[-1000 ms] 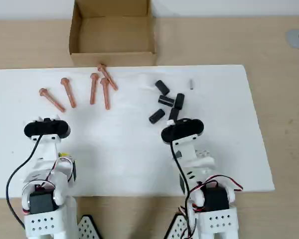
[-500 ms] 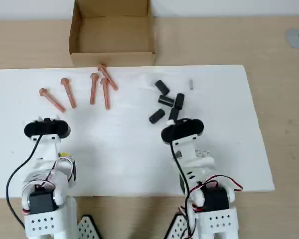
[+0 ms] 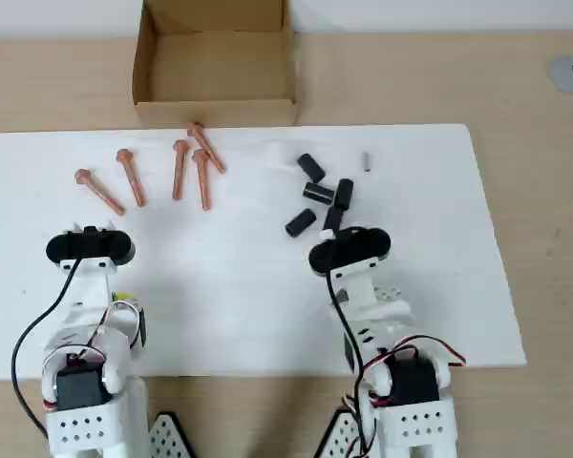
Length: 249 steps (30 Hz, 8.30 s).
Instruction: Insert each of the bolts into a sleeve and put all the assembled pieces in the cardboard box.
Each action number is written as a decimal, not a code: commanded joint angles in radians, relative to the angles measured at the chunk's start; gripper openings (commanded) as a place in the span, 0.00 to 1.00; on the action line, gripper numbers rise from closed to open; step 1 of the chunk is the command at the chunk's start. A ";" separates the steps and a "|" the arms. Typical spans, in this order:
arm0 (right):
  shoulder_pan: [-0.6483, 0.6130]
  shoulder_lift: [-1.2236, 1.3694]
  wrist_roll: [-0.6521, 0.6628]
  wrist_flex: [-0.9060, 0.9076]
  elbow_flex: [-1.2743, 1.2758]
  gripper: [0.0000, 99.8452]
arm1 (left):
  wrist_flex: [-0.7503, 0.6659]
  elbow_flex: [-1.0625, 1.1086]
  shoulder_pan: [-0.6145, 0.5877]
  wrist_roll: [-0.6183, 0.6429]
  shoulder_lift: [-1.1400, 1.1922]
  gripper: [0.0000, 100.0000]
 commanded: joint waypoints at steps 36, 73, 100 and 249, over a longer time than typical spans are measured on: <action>0.008 -0.110 0.172 -0.066 -0.084 0.01 | -0.011 -0.120 -0.221 0.057 0.016 0.12; 0.010 1.366 0.068 0.103 -1.216 0.01 | 0.081 -1.275 -0.140 0.506 1.498 0.12; 0.015 1.560 -0.012 0.155 -1.349 0.01 | 0.009 -1.706 -0.089 0.621 2.045 0.12; -0.088 1.830 -0.250 0.044 -1.385 0.01 | 0.173 -0.905 0.009 -0.014 0.472 0.01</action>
